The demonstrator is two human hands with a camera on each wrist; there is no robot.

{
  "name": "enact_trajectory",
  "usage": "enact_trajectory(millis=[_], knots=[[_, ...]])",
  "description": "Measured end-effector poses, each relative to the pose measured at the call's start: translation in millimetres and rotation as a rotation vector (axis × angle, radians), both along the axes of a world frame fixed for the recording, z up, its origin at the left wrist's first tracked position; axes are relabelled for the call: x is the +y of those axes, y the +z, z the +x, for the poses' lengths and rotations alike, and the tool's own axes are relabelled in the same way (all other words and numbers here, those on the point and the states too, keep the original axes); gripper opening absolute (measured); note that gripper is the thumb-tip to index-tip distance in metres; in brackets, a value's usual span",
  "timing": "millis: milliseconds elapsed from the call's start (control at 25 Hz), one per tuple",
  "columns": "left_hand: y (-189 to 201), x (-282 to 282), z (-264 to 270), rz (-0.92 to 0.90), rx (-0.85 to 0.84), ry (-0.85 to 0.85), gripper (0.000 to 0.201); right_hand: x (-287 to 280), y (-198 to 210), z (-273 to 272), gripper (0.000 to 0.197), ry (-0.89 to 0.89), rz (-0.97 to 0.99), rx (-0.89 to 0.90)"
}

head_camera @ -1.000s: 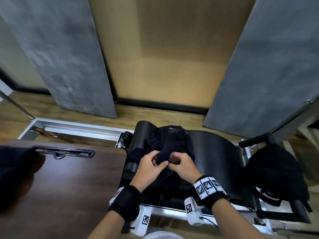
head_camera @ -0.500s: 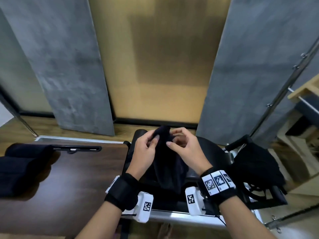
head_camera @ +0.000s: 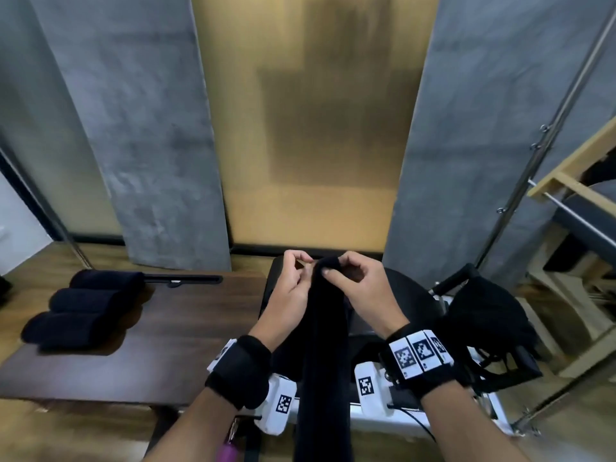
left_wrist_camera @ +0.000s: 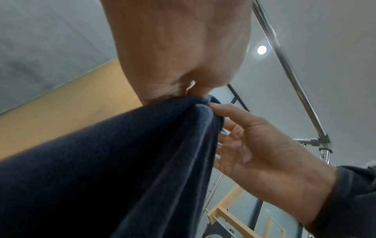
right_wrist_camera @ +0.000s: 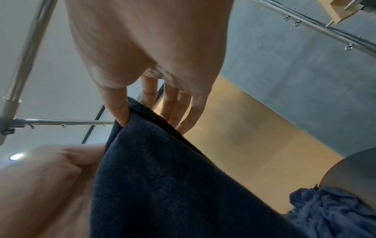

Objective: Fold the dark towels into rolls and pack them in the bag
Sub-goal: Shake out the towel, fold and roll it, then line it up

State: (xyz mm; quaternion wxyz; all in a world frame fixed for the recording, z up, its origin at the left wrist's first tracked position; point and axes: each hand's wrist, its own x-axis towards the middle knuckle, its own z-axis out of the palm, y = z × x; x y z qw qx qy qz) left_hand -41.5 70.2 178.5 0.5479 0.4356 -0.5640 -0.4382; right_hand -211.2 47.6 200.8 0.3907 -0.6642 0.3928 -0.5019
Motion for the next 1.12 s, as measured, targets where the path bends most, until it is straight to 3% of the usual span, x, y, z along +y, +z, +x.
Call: enact_trajectory(millis=[80,160,320,400,560,760,880,1040,1120], knots=[[3.9,16.6,9.5,-0.030,-0.045,-0.005,0.043,13.0,4.9,11.9,0.030,-0.010,0.006,-0.005],[6.2,32.4,21.5,-0.110,-0.148,-0.003,0.055,25.0,8.7,24.8,0.032,-0.007,0.032,-0.011],[10.9,59.2,61.6,-0.201,-0.132,0.092,0.027,46.5,14.9,52.3,0.006,0.043,0.042,-0.020],[13.5,77.6,88.7,-0.225,-0.149,0.111,0.021,62.2,13.3,73.0,0.010,0.034,0.060,0.044],[14.1,110.2,140.9,-0.274,-0.297,0.140,0.021,97.3,8.2,121.3,0.029,0.037,0.183,0.087],[7.4,145.5,206.1,-0.296,-0.276,0.084,0.022,142.2,17.7,179.6,0.031,0.083,0.393,0.053],[1.4,165.6,235.5,-0.357,-0.277,-0.002,0.021,167.7,22.8,211.5,0.021,0.114,0.404,0.005],[-8.6,193.3,270.9,-0.371,-0.299,-0.059,0.021,191.8,18.5,255.2,0.024,0.079,0.313,-0.111],[-11.5,208.4,290.6,-0.263,-0.213,-0.015,0.037,200.8,16.2,272.9,0.028,0.076,0.306,-0.177]])
